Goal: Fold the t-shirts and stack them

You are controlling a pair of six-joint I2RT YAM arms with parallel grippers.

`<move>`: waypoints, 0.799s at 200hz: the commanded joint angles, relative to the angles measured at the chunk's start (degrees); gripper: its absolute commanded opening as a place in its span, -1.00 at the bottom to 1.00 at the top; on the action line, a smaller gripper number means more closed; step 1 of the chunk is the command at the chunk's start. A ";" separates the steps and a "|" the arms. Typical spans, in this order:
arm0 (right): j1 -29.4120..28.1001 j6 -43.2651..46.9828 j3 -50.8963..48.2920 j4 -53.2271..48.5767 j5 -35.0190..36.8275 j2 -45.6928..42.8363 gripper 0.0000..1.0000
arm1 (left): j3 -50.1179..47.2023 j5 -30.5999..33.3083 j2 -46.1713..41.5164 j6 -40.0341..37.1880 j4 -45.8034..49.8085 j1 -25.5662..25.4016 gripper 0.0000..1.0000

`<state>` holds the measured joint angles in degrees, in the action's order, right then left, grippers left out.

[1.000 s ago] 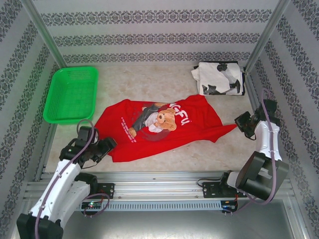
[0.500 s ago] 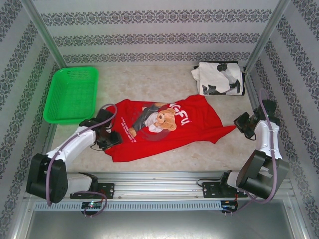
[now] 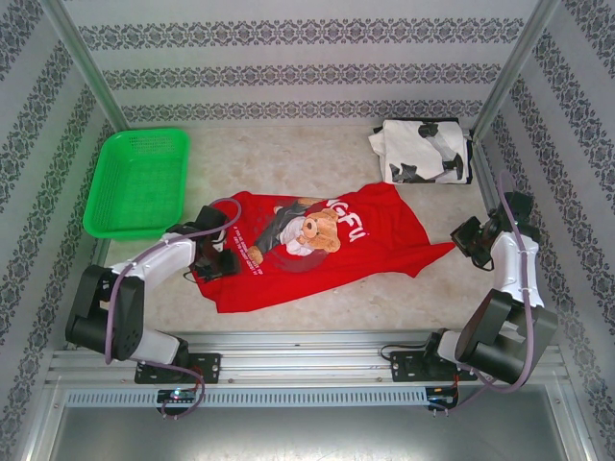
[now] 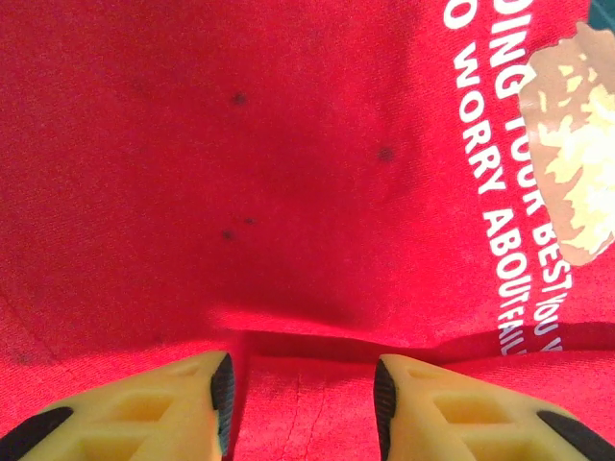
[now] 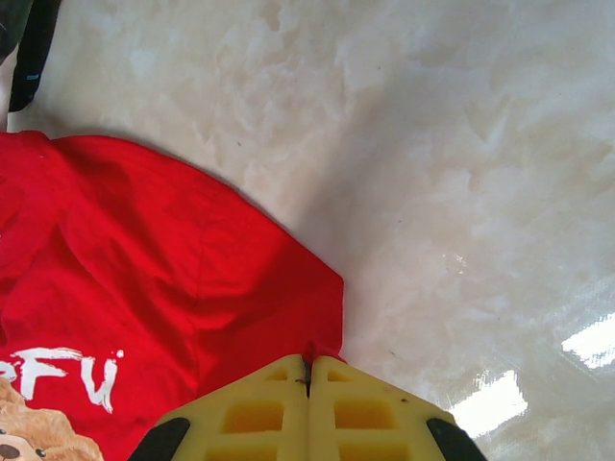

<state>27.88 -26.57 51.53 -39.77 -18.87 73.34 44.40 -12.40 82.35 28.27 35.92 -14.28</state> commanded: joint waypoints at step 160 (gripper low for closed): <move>-0.11 0.66 1.78 -1.16 0.13 0.58 -1.00 | -1.23 2.13 -0.66 -3.31 4.47 -0.50 -0.19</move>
<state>27.88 -26.57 52.03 -40.47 -18.87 73.67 44.25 -11.68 83.37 26.79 37.34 -14.28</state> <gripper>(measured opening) 0.065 0.399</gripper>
